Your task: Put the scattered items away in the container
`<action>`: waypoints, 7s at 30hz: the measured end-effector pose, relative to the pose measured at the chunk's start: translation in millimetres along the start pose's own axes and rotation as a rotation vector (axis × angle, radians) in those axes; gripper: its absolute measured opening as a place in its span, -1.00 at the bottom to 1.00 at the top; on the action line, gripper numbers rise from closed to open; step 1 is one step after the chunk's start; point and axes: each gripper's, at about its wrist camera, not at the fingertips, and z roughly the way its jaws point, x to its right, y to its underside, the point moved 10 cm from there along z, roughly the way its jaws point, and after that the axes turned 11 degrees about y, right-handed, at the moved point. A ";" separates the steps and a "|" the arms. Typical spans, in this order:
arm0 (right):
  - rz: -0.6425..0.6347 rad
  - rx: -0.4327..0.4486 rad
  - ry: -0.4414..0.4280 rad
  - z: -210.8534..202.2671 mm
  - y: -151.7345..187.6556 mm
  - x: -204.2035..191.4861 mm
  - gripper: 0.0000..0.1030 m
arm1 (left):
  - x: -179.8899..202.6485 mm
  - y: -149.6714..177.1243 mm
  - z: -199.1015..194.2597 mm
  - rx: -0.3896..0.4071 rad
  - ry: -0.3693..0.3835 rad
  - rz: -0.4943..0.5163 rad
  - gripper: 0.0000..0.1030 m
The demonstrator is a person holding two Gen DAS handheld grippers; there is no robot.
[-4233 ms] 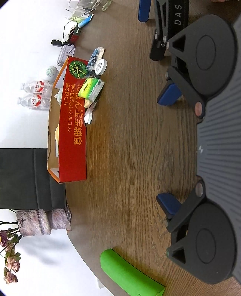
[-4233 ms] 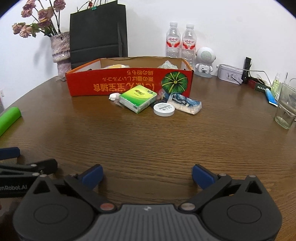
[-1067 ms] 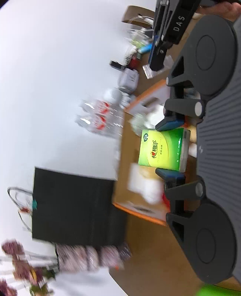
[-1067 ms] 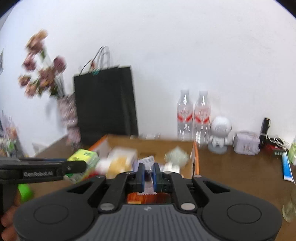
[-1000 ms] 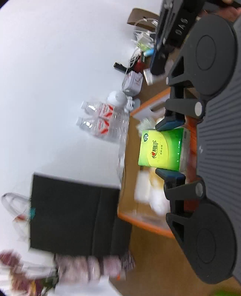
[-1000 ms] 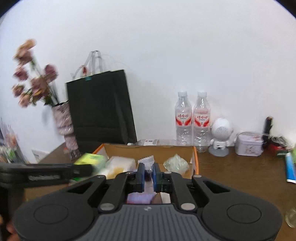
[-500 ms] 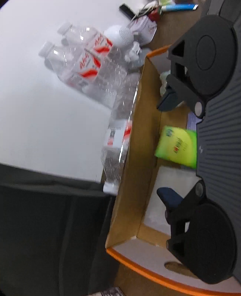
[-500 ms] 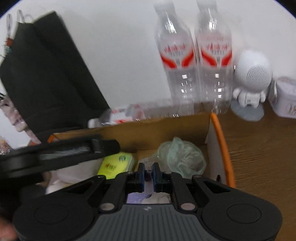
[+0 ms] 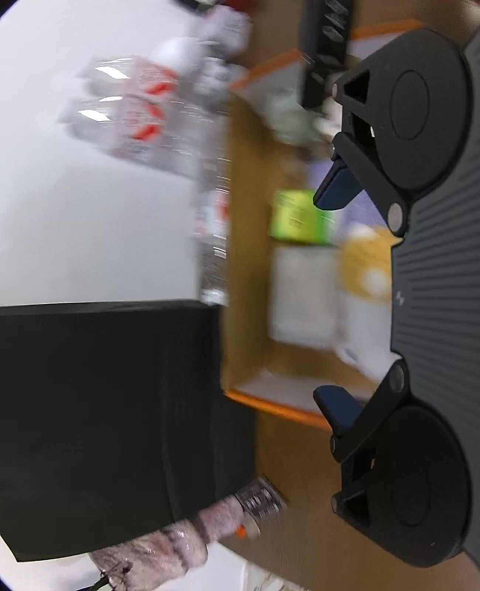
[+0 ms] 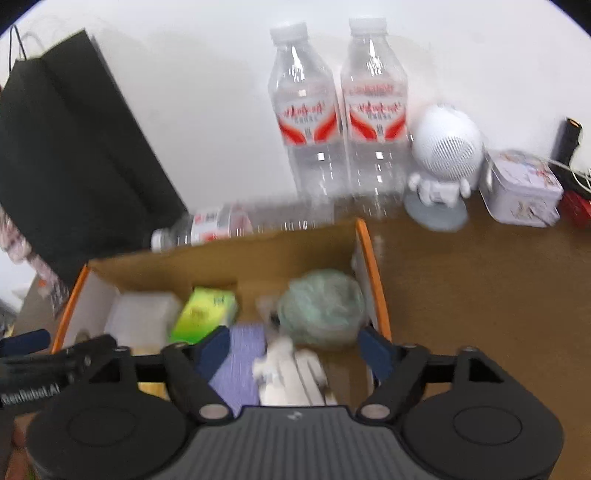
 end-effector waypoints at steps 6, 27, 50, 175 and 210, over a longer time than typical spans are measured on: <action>-0.037 -0.081 0.027 -28.9 40.5 -1.7 0.59 | -9.3 37.7 -33.5 -0.082 -0.031 0.005 1.00; -0.053 0.467 0.028 -159.3 234.9 16.7 0.78 | 5.5 241.9 -168.0 0.440 0.019 0.095 1.00; -0.185 0.311 0.050 -121.8 323.9 3.9 0.86 | 7.0 327.1 -126.9 0.250 -0.009 0.118 1.00; -0.197 -0.042 0.017 -98.6 50.4 -15.1 0.57 | 8.1 56.8 -84.8 -0.011 0.049 0.013 0.97; -0.192 0.299 0.041 -109.4 309.7 12.0 1.00 | 11.7 309.7 -103.9 0.242 0.026 0.008 1.00</action>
